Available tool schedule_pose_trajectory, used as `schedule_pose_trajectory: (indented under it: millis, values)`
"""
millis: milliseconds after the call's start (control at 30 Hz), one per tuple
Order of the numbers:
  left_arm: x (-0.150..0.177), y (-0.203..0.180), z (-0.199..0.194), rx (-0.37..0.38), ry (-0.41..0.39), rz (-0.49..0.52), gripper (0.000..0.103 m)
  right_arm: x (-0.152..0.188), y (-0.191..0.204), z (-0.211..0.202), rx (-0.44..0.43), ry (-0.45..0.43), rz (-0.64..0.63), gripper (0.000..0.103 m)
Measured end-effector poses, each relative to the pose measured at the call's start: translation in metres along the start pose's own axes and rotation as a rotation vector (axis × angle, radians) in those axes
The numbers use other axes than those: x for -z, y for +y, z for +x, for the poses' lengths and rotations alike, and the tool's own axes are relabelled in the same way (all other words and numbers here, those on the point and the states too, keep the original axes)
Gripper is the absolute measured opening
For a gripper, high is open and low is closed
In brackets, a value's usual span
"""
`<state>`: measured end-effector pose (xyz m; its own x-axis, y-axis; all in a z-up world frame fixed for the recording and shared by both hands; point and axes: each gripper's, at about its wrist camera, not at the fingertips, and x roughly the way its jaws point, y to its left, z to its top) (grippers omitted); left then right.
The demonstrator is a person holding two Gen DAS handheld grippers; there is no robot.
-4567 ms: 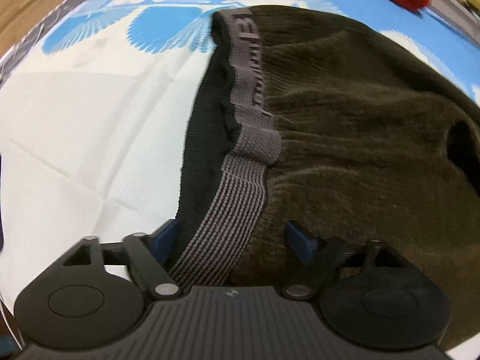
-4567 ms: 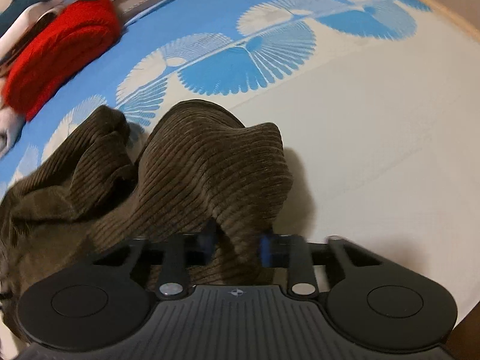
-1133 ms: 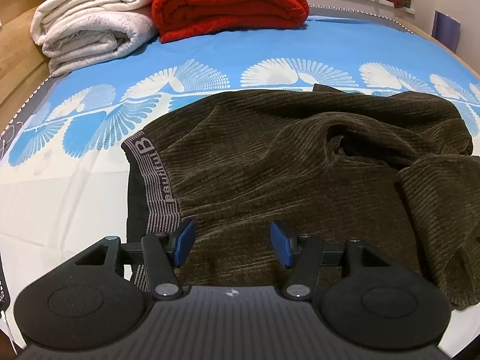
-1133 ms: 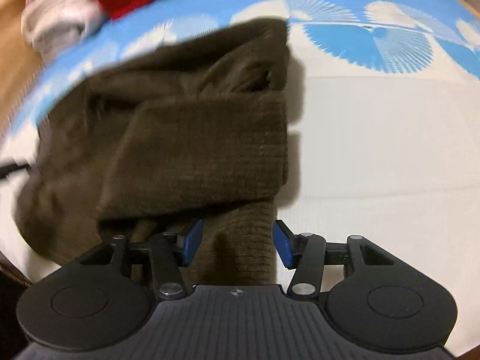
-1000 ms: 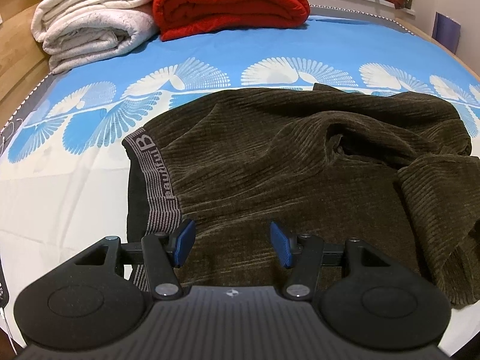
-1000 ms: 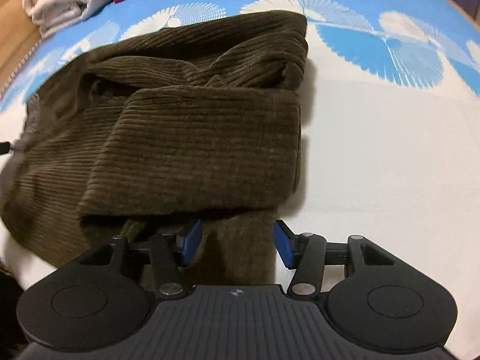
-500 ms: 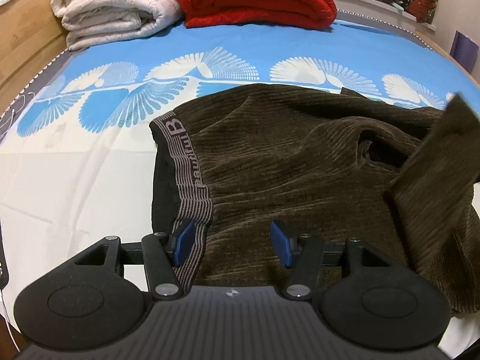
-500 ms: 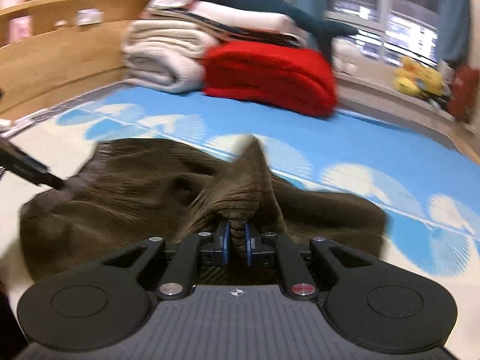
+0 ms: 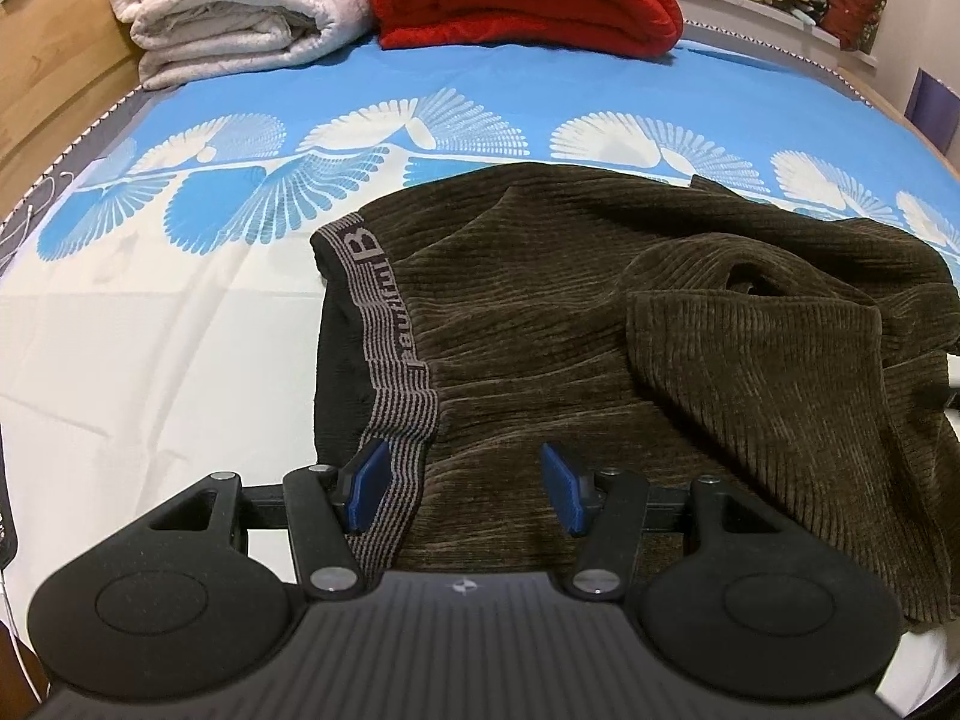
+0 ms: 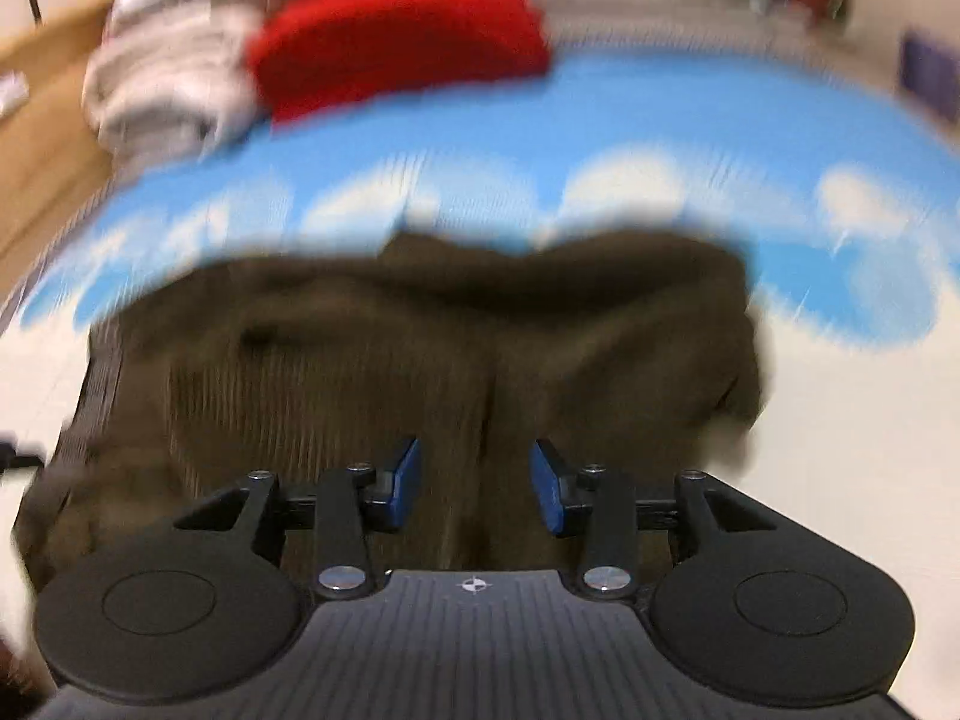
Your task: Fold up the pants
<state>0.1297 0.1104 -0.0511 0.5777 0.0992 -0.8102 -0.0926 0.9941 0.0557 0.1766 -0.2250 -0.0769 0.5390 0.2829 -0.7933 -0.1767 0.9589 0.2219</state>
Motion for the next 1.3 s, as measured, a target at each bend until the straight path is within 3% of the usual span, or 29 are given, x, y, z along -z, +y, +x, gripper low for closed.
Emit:
schedule_pose_trajectory:
  millis: [133,233,333,367,433,567,667,733,833,900,933,1000,1067,1133,1300]
  values:
    - [0.0,0.0,0.001,-0.003,0.007,0.005,0.061,0.005,0.013,0.019,-0.007,0.09,-0.01,0.043]
    - [0.001,0.004,0.0,-0.008,0.013,-0.001,0.061,0.01,0.015,0.034,0.033,0.144,0.01,0.048]
    - [0.0,0.009,-0.003,-0.015,0.012,-0.01,0.061,0.002,0.025,0.039,0.047,0.127,-0.028,0.05]
    - [0.0,0.012,-0.004,-0.019,0.008,-0.011,0.061,0.0,0.03,0.041,0.044,0.121,-0.045,0.041]
    - [-0.002,0.017,-0.007,-0.029,0.004,-0.015,0.061,0.0,0.035,0.037,0.028,0.108,-0.085,0.011]
    - [0.0,0.029,-0.008,-0.044,0.013,-0.052,0.062,-0.006,0.024,-0.007,-0.072,-0.019,-0.102,0.008]
    - [0.004,0.034,-0.008,-0.043,0.015,-0.083,0.062,-0.004,-0.003,-0.068,-0.181,-0.198,-0.034,0.008]
    - [0.006,0.036,-0.006,-0.047,0.027,-0.104,0.062,0.002,-0.032,-0.107,-0.18,-0.318,0.045,0.008]
    - [0.005,0.038,-0.006,-0.046,0.031,-0.136,0.062,0.029,-0.108,-0.162,-0.083,-0.476,0.273,0.008]
    - [0.004,0.035,-0.005,-0.055,0.034,-0.136,0.062,0.051,-0.159,-0.188,0.034,-0.534,0.432,0.008]
    - [0.003,0.034,-0.004,-0.058,0.038,-0.133,0.062,0.067,-0.187,-0.199,0.135,-0.543,0.52,0.008]
    - [0.003,0.031,0.001,-0.077,0.052,-0.116,0.062,0.091,-0.229,-0.203,0.332,-0.465,0.63,0.008]
    - [0.004,0.03,0.005,-0.094,0.067,-0.108,0.062,0.109,-0.266,-0.195,0.473,-0.334,0.725,0.008]
    - [0.003,0.031,0.011,-0.102,0.083,-0.121,0.062,0.124,-0.295,-0.189,0.53,-0.243,0.805,0.008]
    - [0.006,0.042,0.022,-0.112,0.139,-0.179,0.068,0.139,-0.322,-0.176,0.555,-0.147,0.872,0.008]
